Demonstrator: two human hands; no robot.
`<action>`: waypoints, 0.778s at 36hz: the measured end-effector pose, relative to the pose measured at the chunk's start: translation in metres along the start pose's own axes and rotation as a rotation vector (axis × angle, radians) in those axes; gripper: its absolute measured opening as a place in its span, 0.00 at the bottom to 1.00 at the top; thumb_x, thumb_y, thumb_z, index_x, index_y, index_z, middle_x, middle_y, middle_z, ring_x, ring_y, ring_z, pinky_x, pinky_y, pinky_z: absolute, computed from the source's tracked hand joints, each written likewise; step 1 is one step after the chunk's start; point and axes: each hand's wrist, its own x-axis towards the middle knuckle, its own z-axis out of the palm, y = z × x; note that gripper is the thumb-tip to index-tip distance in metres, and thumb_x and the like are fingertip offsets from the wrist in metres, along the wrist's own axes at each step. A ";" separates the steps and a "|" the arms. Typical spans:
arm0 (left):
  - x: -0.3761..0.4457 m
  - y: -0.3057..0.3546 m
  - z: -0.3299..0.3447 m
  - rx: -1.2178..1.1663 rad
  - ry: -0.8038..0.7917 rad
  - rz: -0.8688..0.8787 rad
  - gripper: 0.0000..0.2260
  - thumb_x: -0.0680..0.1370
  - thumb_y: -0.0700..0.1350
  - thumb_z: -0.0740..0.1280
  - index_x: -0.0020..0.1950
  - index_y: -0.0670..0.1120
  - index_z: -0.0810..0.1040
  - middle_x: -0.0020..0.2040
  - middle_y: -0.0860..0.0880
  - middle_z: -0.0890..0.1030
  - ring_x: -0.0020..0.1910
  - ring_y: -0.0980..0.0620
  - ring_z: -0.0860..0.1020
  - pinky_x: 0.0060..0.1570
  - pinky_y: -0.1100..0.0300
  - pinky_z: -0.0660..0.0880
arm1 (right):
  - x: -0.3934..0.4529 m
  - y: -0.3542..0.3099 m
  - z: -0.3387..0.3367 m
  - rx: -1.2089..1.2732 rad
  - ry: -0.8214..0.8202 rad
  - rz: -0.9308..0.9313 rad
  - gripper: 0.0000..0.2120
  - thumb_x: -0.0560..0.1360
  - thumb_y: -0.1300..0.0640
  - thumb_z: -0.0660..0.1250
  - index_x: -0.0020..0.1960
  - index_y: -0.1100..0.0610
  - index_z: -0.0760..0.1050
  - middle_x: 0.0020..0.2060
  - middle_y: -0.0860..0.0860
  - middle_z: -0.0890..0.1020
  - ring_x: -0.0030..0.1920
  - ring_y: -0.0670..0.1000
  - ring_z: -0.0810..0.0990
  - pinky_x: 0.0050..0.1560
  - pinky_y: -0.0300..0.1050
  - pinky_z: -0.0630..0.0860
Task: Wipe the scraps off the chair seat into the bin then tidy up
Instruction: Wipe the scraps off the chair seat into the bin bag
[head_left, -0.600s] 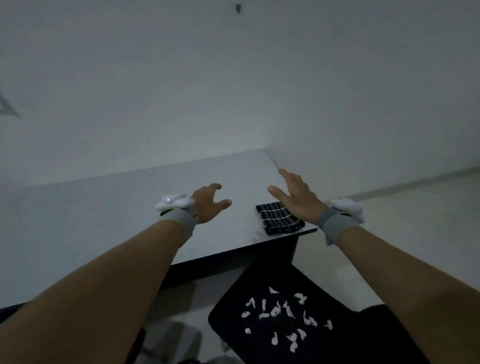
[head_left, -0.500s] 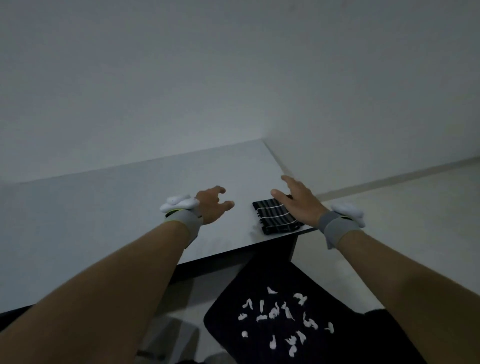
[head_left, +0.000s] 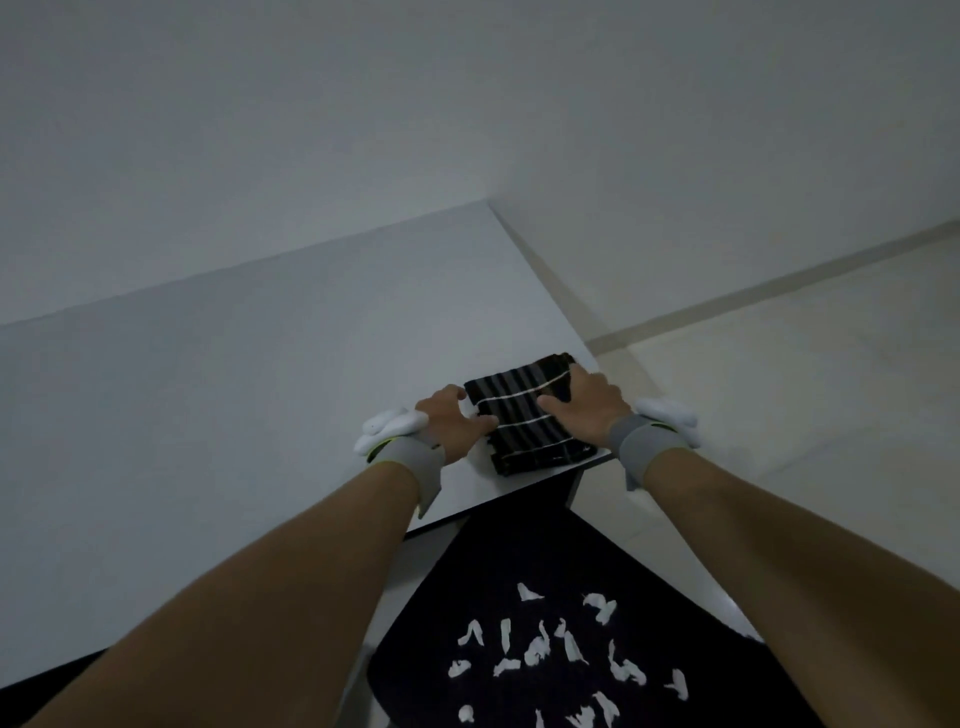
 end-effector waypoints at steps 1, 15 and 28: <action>0.010 -0.001 0.009 -0.016 -0.005 0.001 0.32 0.74 0.56 0.69 0.74 0.46 0.64 0.64 0.43 0.78 0.59 0.42 0.79 0.61 0.48 0.77 | 0.007 0.004 0.006 0.002 -0.004 0.004 0.36 0.79 0.43 0.59 0.78 0.59 0.50 0.75 0.60 0.61 0.73 0.65 0.62 0.71 0.57 0.64; 0.013 -0.025 0.019 -0.316 -0.098 -0.115 0.20 0.72 0.36 0.71 0.62 0.35 0.73 0.57 0.31 0.80 0.55 0.33 0.80 0.56 0.38 0.78 | -0.007 0.007 0.026 0.636 0.002 0.095 0.04 0.67 0.65 0.67 0.40 0.62 0.74 0.38 0.59 0.79 0.44 0.60 0.81 0.50 0.57 0.80; -0.151 -0.055 -0.058 -0.316 -0.009 0.161 0.24 0.77 0.39 0.68 0.71 0.48 0.66 0.54 0.41 0.80 0.54 0.42 0.79 0.54 0.47 0.77 | -0.162 -0.057 0.017 0.907 -0.080 -0.036 0.18 0.71 0.59 0.73 0.61 0.59 0.77 0.55 0.56 0.83 0.55 0.57 0.82 0.59 0.53 0.78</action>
